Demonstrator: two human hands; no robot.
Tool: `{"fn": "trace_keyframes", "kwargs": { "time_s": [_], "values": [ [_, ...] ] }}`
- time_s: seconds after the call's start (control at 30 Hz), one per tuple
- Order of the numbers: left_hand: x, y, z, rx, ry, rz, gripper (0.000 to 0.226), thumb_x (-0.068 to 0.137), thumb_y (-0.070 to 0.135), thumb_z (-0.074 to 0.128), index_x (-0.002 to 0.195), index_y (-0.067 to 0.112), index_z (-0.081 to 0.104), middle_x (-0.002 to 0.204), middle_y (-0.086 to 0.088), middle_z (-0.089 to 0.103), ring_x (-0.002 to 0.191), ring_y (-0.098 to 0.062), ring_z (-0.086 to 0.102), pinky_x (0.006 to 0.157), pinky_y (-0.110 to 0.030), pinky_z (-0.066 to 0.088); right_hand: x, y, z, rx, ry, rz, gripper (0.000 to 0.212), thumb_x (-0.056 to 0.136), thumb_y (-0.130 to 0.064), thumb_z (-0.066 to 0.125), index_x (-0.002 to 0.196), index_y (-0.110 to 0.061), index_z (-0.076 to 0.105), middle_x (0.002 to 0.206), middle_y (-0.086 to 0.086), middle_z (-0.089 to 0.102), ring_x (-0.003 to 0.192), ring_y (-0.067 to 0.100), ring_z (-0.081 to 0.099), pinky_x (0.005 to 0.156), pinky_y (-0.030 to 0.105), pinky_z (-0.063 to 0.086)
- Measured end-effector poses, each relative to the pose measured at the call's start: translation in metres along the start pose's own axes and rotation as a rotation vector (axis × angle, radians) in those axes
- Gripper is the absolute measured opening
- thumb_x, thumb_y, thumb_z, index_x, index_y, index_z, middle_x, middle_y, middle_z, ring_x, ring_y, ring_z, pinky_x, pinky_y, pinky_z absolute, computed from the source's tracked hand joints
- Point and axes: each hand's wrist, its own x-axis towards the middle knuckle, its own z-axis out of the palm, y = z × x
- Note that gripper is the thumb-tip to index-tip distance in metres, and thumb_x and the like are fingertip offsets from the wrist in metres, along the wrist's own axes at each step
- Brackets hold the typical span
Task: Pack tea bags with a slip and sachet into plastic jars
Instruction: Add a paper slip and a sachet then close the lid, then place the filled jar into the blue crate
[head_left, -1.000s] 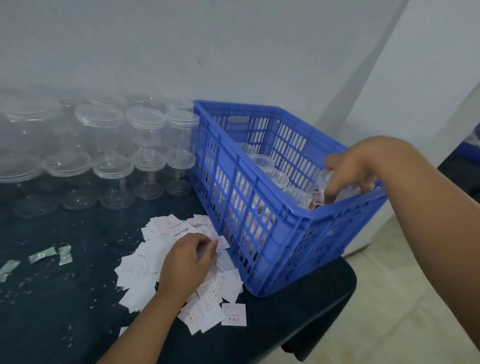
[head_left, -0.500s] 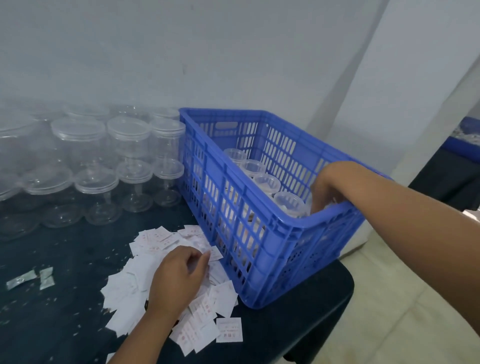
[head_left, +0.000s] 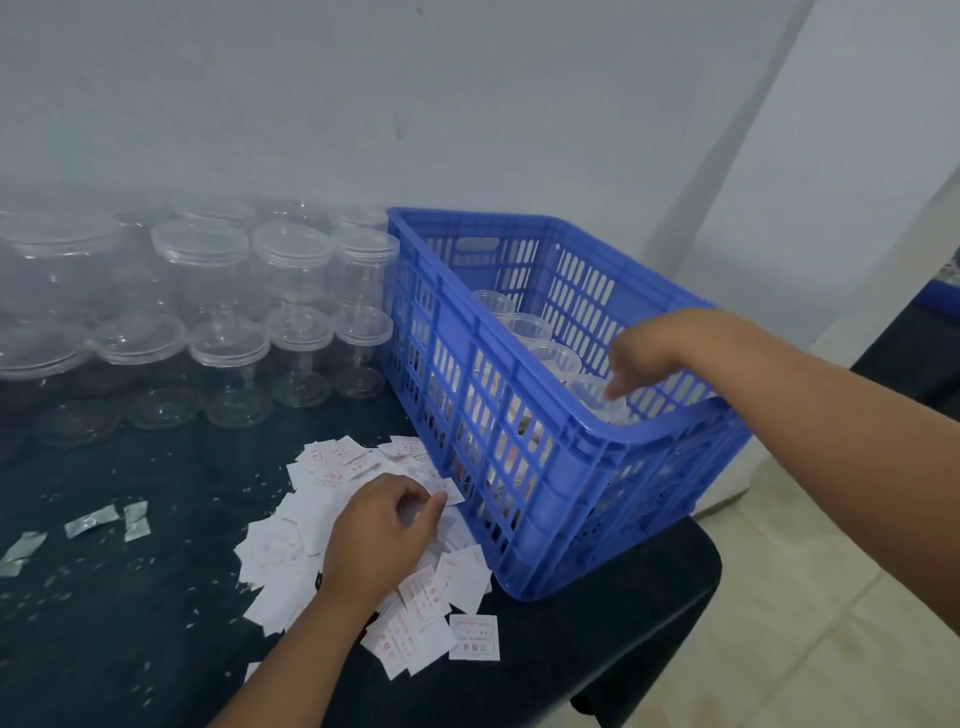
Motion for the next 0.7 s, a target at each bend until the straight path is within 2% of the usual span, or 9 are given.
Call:
{"fn": "trace_keyframes", "kwargs": {
  "time_s": [0.07, 0.13, 0.27, 0.37, 0.47, 0.53, 0.57, 0.63, 0.7],
  "values": [
    [0.0, 0.004, -0.002, -0.022, -0.029, -0.041, 0.021, 0.092, 0.057, 0.069, 0.08, 0.041, 0.063, 0.083, 0.023, 0.064, 0.09, 0.003, 0.06, 0.07, -0.013, 0.043, -0.02, -0.003, -0.016, 0.022, 0.209, -0.081, 0.064, 0.102, -0.066, 0.059, 0.146, -0.019, 0.06, 0.145, 0.004, 0.063, 0.127, 0.029, 0.061, 0.106, 0.04, 0.049],
    [0.002, 0.01, -0.006, -0.122, -0.075, -0.136, 0.019, 0.093, 0.051, 0.071, 0.081, 0.037, 0.068, 0.085, 0.021, 0.068, 0.087, 0.002, 0.063, 0.071, -0.018, 0.045, -0.047, -0.012, -0.027, 0.1, 0.371, -0.161, 0.062, 0.099, -0.067, 0.06, 0.145, -0.025, 0.06, 0.143, -0.001, 0.066, 0.13, 0.026, 0.061, 0.105, 0.039, 0.049],
    [0.013, 0.028, -0.03, -0.437, -0.095, -0.326, 0.015, 0.097, 0.035, 0.072, 0.086, 0.027, 0.077, 0.083, 0.009, 0.075, 0.072, -0.006, 0.068, 0.072, -0.029, 0.05, -0.103, -0.052, -0.017, 0.325, 0.709, -0.32, 0.039, 0.097, -0.059, 0.059, 0.127, -0.035, 0.066, 0.117, -0.017, 0.072, 0.111, 0.017, 0.067, 0.096, 0.043, 0.056],
    [0.013, 0.041, -0.061, -0.429, -0.048, -0.272, 0.018, 0.099, 0.033, 0.068, 0.087, 0.029, 0.08, 0.085, 0.009, 0.078, 0.079, -0.009, 0.072, 0.073, -0.03, 0.056, -0.14, -0.098, 0.001, 0.531, 0.889, -0.438, 0.035, 0.096, -0.061, 0.054, 0.116, -0.036, 0.069, 0.106, -0.019, 0.073, 0.094, 0.01, 0.067, 0.089, 0.039, 0.057],
    [0.005, 0.047, -0.096, -0.433, 0.009, -0.182, 0.028, 0.106, 0.031, 0.059, 0.091, 0.022, 0.082, 0.089, 0.008, 0.079, 0.086, -0.007, 0.074, 0.081, -0.024, 0.058, -0.163, -0.146, 0.026, 0.688, 1.043, -0.556, 0.033, 0.099, -0.058, 0.054, 0.106, -0.031, 0.073, 0.099, -0.016, 0.073, 0.096, 0.009, 0.067, 0.084, 0.037, 0.054],
    [-0.006, 0.042, -0.122, -0.41, 0.029, -0.13, 0.032, 0.109, 0.032, 0.054, 0.093, 0.021, 0.08, 0.087, 0.006, 0.078, 0.082, -0.009, 0.074, 0.078, -0.022, 0.058, -0.165, -0.179, 0.043, 0.785, 1.049, -0.645, 0.03, 0.101, -0.054, 0.056, 0.099, -0.03, 0.073, 0.092, -0.017, 0.071, 0.09, 0.005, 0.064, 0.078, 0.028, 0.051],
    [-0.013, 0.036, -0.136, -0.357, 0.044, -0.112, 0.033, 0.109, 0.035, 0.051, 0.092, 0.026, 0.078, 0.085, 0.007, 0.077, 0.078, -0.009, 0.073, 0.073, -0.021, 0.057, -0.162, -0.195, 0.051, 0.842, 0.992, -0.695, 0.03, 0.102, -0.053, 0.054, 0.095, -0.03, 0.072, 0.087, -0.018, 0.069, 0.087, 0.004, 0.063, 0.075, 0.025, 0.05],
    [-0.032, 0.016, -0.161, -0.182, 0.117, -0.12, 0.036, 0.108, 0.046, 0.047, 0.085, 0.034, 0.072, 0.075, 0.01, 0.073, 0.064, -0.008, 0.069, 0.06, -0.02, 0.053, -0.148, -0.227, 0.063, 0.892, 0.828, -0.782, 0.036, 0.107, -0.048, 0.049, 0.092, -0.024, 0.071, 0.085, -0.013, 0.07, 0.085, 0.008, 0.065, 0.075, 0.033, 0.054],
    [-0.056, -0.013, -0.184, 0.012, 0.261, -0.159, 0.044, 0.105, 0.056, 0.045, 0.075, 0.03, 0.063, 0.061, 0.006, 0.064, 0.051, -0.008, 0.059, 0.05, -0.026, 0.047, -0.126, -0.254, 0.07, 0.907, 0.711, -0.833, 0.028, 0.111, -0.036, 0.049, 0.105, -0.023, 0.073, 0.097, -0.012, 0.073, 0.094, 0.008, 0.066, 0.085, 0.038, 0.056]
  ]
}}
